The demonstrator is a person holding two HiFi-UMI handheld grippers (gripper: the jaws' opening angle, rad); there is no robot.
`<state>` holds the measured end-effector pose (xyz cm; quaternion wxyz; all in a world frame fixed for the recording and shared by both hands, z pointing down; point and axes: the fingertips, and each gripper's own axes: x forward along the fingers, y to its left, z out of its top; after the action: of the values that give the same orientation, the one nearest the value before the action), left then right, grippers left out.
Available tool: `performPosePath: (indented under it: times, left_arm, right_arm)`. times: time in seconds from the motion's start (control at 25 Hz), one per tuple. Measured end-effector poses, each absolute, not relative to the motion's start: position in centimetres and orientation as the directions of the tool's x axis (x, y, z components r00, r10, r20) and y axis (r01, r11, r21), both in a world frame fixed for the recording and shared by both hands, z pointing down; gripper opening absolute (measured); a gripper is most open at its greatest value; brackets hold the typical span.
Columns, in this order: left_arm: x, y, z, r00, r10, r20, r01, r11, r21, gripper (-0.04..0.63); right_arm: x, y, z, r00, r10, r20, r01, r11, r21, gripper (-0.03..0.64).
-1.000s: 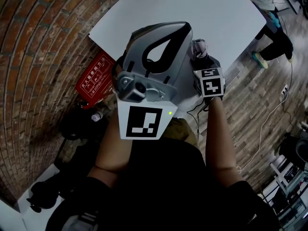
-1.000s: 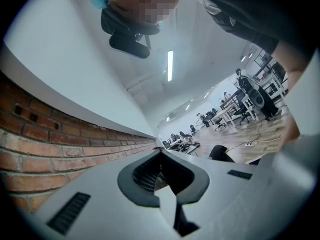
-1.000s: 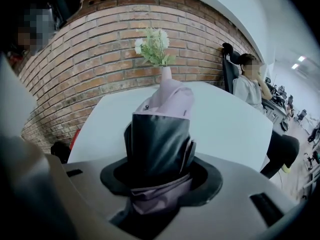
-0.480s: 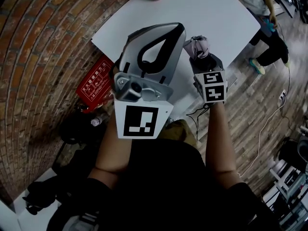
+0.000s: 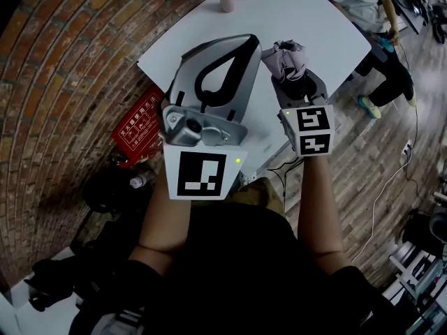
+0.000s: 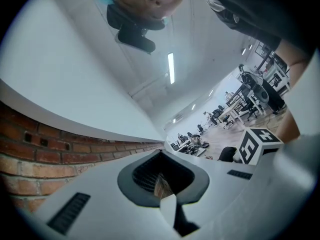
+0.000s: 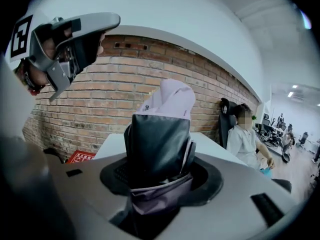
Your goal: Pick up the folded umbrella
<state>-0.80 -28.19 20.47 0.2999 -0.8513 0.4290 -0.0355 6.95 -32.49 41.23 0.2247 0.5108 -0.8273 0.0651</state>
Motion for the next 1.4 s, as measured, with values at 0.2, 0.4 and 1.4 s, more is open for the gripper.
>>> performPosePath:
  times: [0.2,0.4,1.4]
  left_arm:
    - [-0.9,-27.5,19.7,0.63,-0.753,-0.191,-0.706,-0.452,-0.545,0.012]
    - [-1.1,-26.5,18.5,0.62,-0.757,-0.207,-0.713,-0.432,-0.553,0.012]
    - [-1.4,-20.7,14.3,0.546,-0.788,-0.285,-0.752,-0.311,-0.581,0.012]
  right_arm:
    - [6.3,-31.9,37.4,-0.411,-0.84,0.354,-0.867,0.48,0.132,0.232]
    - [5.7,-31.1,34.7,-0.442,-0.849,0.289,-0.852,0.499,0.161,0.232]
    - [5.0,-23.4,20.9,-0.536,-0.844,-0.025,-0.799,0.498,0.338,0.235]
